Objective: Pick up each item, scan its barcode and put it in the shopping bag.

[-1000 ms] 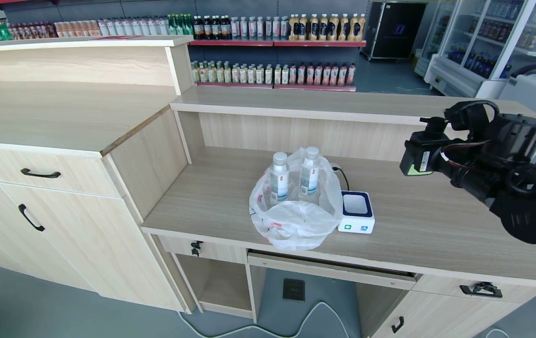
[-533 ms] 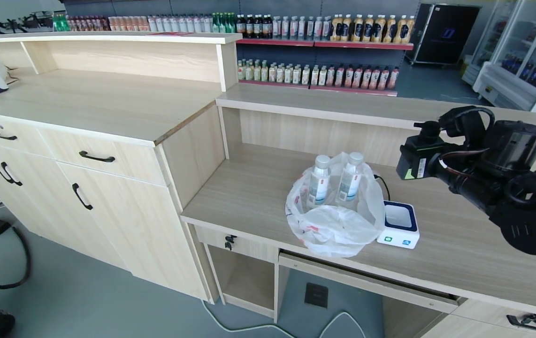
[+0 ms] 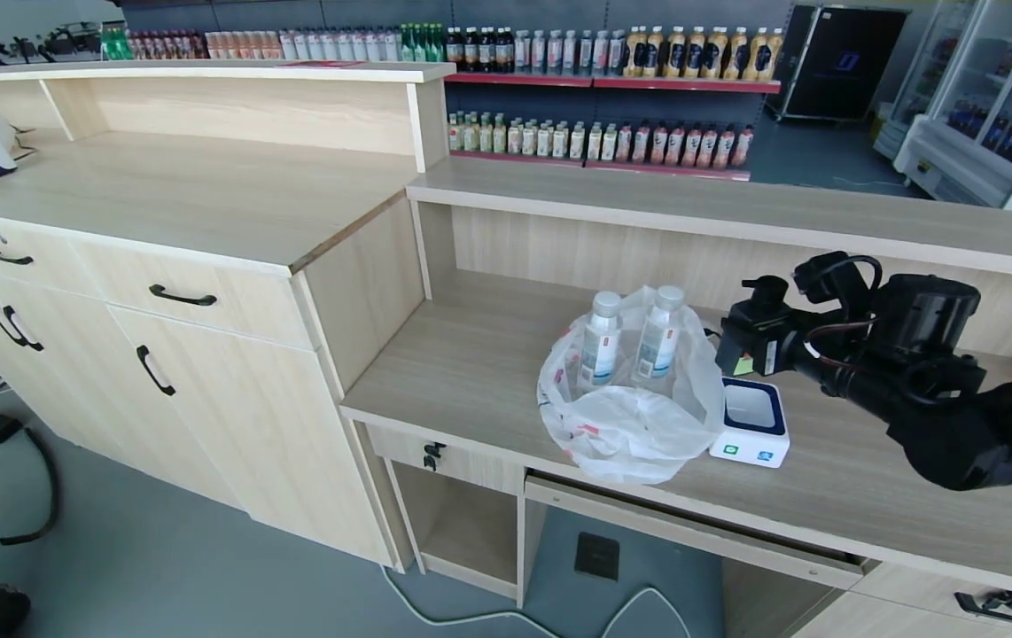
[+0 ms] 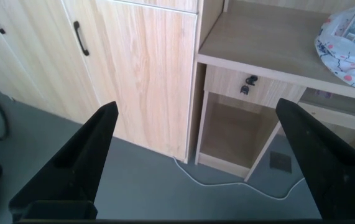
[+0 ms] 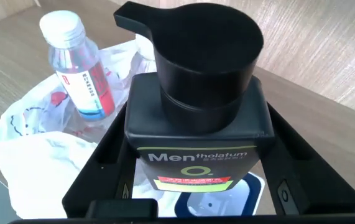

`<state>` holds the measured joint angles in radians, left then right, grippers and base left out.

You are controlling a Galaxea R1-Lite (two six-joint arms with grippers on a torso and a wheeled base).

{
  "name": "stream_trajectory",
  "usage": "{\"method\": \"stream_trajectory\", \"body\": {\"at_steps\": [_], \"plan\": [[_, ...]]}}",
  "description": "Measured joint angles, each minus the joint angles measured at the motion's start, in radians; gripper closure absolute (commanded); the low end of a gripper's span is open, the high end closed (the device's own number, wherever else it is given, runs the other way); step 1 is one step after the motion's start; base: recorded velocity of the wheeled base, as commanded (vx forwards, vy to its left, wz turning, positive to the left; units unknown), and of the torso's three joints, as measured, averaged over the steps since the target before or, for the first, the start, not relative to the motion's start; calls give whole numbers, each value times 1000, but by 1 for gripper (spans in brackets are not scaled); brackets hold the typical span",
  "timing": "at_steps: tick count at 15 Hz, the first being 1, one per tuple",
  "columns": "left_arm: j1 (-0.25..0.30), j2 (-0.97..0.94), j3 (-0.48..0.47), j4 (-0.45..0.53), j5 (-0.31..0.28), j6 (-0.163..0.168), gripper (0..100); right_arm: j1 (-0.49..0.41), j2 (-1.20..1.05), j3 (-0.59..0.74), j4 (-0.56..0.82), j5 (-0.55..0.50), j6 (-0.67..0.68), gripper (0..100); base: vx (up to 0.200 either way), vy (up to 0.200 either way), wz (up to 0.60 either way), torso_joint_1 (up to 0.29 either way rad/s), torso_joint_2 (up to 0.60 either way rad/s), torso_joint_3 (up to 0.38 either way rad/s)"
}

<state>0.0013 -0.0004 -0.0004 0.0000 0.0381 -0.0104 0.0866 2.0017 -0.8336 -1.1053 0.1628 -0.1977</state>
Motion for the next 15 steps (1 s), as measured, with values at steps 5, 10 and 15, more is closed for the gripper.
{"method": "stream_trajectory", "body": {"at_steps": [5,10,15], "plan": [[0,0,0,0,0,0,0,9,115,-12,-106,69,2,100,0,0,0,0,0,0],[0,0,0,0,0,0,0,15,226,-73,-199,123,14,100,0,0,0,0,0,0],[0,0,0,0,0,0,0,24,316,-126,-227,127,9,100,0,0,0,0,0,0]]}}
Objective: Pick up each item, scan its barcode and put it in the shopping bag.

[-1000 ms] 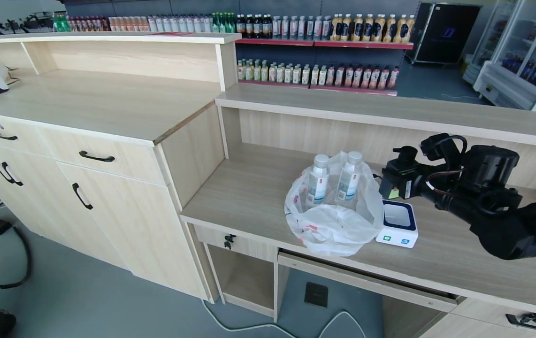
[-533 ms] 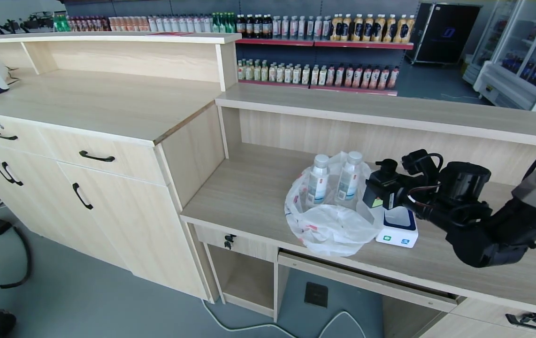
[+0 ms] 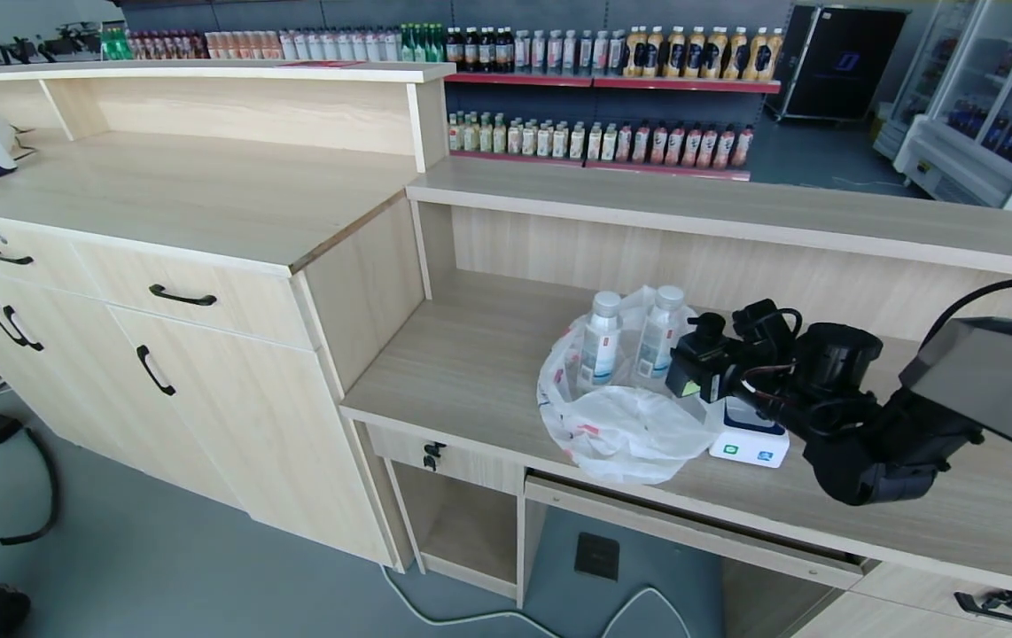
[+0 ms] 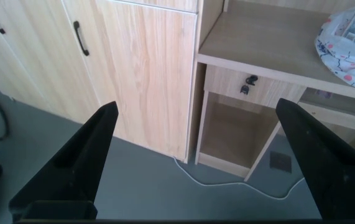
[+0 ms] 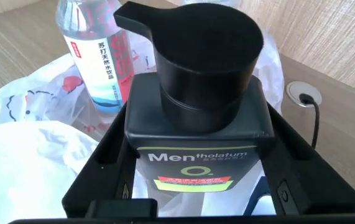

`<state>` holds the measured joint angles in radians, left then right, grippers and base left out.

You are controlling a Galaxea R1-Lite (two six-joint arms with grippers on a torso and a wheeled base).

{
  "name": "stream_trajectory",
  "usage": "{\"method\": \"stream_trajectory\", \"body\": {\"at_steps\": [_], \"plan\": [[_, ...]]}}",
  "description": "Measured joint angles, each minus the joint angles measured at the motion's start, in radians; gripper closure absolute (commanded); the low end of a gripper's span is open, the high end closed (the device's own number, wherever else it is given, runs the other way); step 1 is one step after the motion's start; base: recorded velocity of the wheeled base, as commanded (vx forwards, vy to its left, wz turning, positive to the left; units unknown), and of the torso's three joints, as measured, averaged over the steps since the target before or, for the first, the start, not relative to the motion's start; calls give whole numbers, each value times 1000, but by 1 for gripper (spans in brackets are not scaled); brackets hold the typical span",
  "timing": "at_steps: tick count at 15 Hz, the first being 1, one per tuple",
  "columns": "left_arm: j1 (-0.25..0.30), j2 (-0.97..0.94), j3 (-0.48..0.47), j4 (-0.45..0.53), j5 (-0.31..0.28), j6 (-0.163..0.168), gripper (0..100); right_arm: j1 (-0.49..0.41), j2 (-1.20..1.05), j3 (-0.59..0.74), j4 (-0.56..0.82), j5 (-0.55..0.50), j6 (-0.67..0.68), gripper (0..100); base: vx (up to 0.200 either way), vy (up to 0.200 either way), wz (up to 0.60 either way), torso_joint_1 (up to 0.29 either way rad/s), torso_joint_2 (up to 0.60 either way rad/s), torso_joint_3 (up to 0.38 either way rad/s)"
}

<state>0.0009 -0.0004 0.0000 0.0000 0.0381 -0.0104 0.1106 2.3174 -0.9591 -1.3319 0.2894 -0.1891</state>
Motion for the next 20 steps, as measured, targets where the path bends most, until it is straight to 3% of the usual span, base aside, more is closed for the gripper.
{"method": "stream_trajectory", "body": {"at_steps": [20], "plan": [[0,0,0,0,0,0,0,44,168,-116,-5,36,-65,100,0,0,0,0,0,0]]}}
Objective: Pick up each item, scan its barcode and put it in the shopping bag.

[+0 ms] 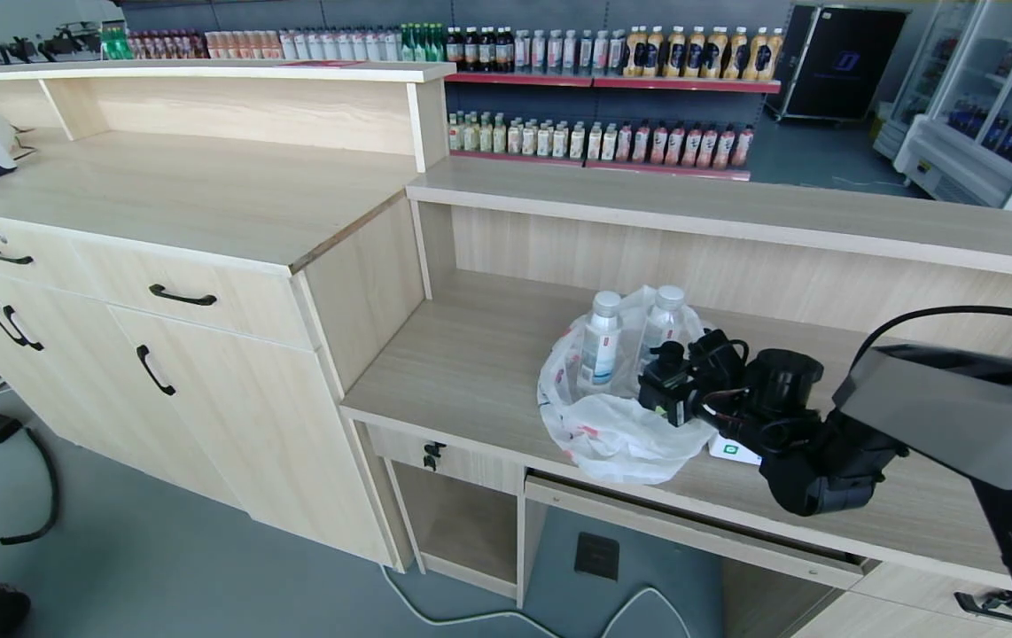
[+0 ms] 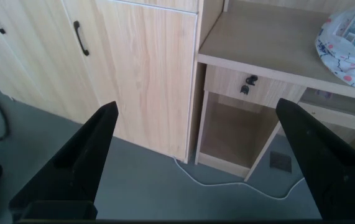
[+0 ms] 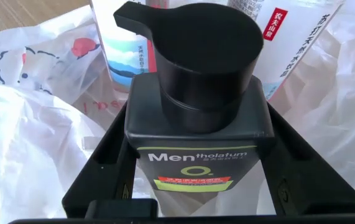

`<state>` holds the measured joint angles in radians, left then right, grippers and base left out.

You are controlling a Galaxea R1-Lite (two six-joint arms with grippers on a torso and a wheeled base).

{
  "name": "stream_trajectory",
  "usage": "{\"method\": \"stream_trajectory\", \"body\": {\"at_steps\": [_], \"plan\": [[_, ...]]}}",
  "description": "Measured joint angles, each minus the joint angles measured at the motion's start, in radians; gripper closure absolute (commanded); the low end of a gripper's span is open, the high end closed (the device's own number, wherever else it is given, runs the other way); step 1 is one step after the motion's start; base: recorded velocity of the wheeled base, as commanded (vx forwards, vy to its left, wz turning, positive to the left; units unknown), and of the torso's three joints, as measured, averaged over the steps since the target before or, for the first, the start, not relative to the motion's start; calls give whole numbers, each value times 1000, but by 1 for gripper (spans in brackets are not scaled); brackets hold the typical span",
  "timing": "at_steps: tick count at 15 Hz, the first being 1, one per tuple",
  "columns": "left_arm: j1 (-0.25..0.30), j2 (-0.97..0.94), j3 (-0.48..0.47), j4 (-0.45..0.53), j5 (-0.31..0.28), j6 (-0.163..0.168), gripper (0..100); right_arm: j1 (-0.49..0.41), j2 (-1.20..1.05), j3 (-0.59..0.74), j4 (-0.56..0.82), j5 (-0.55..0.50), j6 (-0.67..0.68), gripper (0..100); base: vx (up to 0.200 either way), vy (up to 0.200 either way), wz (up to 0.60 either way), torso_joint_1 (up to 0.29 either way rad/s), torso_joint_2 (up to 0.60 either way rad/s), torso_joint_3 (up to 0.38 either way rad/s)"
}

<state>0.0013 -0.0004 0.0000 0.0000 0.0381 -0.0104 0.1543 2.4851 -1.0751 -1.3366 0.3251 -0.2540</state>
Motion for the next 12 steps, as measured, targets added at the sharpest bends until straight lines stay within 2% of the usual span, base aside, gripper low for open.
{"method": "stream_trajectory", "body": {"at_steps": [12], "plan": [[0,0,0,0,0,0,0,-9,31,-10,-1,0,-2,100,0,0,0,0,0,0]]}}
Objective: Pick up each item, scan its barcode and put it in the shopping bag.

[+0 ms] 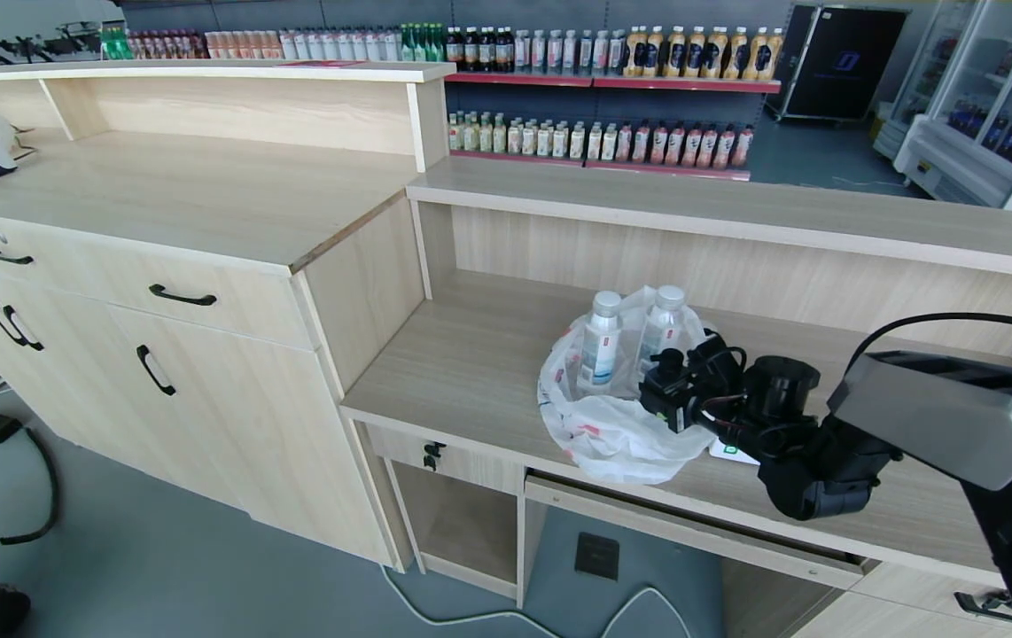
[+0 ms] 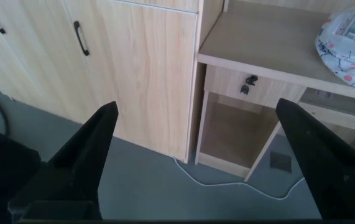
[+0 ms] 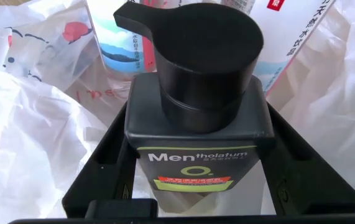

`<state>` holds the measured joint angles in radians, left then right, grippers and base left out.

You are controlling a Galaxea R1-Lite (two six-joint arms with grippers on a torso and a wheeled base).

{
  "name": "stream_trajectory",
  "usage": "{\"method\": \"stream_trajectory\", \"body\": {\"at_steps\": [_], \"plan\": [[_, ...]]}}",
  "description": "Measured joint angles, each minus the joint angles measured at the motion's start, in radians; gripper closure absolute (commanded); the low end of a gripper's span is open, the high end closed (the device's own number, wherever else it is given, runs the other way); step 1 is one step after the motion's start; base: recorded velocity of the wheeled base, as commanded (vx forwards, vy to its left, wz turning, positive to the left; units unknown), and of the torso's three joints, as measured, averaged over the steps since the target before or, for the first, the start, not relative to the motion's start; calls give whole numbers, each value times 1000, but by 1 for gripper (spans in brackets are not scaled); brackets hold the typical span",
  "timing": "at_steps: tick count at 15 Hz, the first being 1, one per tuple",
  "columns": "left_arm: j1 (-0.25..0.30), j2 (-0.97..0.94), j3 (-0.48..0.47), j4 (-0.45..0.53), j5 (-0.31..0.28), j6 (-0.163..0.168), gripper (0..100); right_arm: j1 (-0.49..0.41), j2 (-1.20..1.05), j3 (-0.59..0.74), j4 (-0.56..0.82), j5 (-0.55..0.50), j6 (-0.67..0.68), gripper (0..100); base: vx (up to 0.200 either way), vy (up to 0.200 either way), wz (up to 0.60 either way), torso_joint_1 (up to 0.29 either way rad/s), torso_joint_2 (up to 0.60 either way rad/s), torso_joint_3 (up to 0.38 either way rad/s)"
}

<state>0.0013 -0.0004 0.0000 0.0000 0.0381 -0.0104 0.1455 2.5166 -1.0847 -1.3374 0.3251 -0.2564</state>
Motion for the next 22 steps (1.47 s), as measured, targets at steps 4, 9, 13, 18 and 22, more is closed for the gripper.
{"method": "stream_trajectory", "body": {"at_steps": [4,9,13,18,22], "plan": [[0,0,0,0,0,0,0,-3,8,-16,3,0,0,100,0,0,0,0,0,0],[0,0,0,0,0,0,0,-4,20,-35,4,1,1,100,0,0,0,0,0,0],[0,0,0,0,0,0,0,-1,33,-45,9,1,0,100,0,0,0,0,0,0],[0,0,0,0,0,0,0,1,46,-65,15,1,-4,100,0,0,0,0,0,0],[0,0,0,0,0,0,0,-1,56,-76,27,1,-4,0,0,0,0,0,0,0]]}}
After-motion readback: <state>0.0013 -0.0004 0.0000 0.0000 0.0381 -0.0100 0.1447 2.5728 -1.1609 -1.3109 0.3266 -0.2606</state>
